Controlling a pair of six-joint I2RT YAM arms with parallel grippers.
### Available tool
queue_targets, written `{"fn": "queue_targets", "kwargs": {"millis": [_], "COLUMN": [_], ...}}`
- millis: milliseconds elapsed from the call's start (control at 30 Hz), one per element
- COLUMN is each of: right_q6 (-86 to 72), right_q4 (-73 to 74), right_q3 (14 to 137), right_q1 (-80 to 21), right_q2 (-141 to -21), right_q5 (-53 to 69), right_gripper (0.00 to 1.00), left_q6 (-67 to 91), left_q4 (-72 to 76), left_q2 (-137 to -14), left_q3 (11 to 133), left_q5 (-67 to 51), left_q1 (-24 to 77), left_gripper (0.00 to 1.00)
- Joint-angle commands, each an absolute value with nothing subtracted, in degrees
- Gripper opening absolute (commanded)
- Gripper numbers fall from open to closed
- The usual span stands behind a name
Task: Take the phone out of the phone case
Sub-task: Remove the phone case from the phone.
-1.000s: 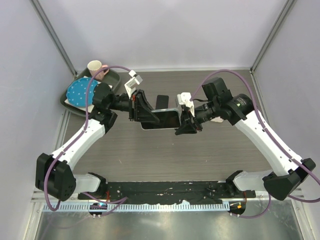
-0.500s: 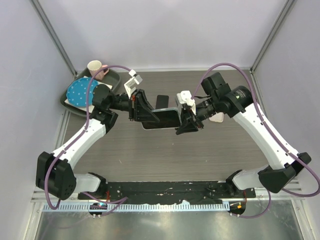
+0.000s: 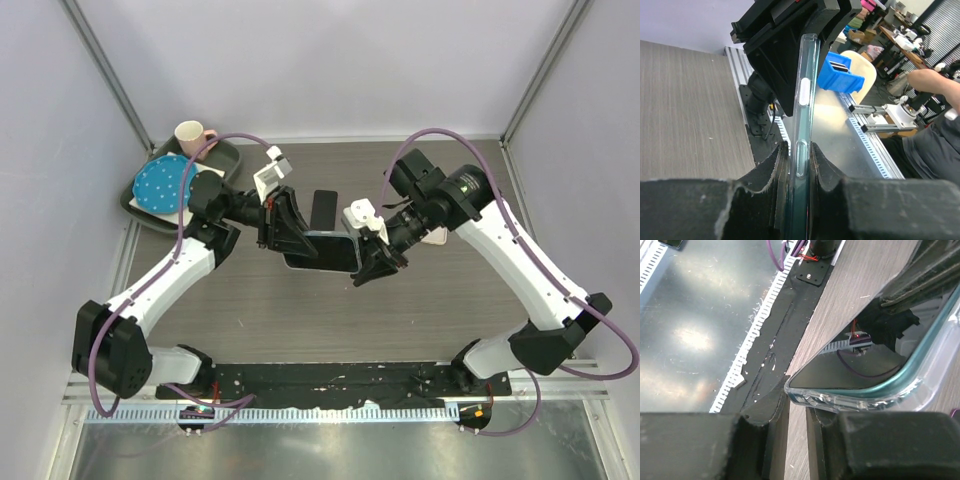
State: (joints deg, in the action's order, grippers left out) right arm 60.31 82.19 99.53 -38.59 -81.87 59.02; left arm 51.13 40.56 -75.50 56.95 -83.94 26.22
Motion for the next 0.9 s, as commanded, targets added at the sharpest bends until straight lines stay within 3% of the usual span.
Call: {"fn": "queue_targets", "kwargs": {"millis": [0, 100, 133, 233, 333, 533, 700, 867], "right_q6": [62.9, 57.3, 53.7, 45.9, 39.4, 33.5, 15.7, -8.2], "right_q4": [70.4, 65.5, 63.6, 57.8, 53.0, 46.9, 35.7, 12.5], "right_q3": [105.6, 104.6, 104.2, 100.7, 97.6, 93.2, 89.3, 81.1], "right_q1": [-43.1, -43.1, -43.0, -42.5, -41.2, -39.6, -33.0, -24.3], "right_q2": [-82.1, -81.8, -81.5, -78.7, -75.9, -72.5, -71.1, -70.8], "right_q5": [70.8, 66.8, 63.4, 57.2, 53.7, 49.5, 51.7, 60.5], "right_gripper": [0.01, 0.03, 0.14, 0.32, 0.4, 0.43, 0.48, 0.51], "left_q6": [50.8, 50.7, 50.7, 50.5, 49.7, 48.6, 47.6, 45.8], "left_q4": [36.4, 37.0, 37.1, 37.7, 37.6, 36.7, 36.3, 35.1], "left_q2": [-79.3, -78.8, -78.5, -77.8, -77.0, -76.4, -75.1, -74.4], "left_q3": [55.7, 55.5, 55.5, 55.1, 54.9, 55.4, 55.5, 55.5], "left_q5": [-76.3, -75.9, -75.6, -74.4, -73.7, -73.2, -73.6, -73.5], "left_q1": [28.4, 28.4, 28.1, 26.8, 26.2, 25.4, 24.2, 23.5], "left_gripper": [0.0, 0.0, 0.0, 0.0, 0.0, 0.0, 0.0, 0.0]}}
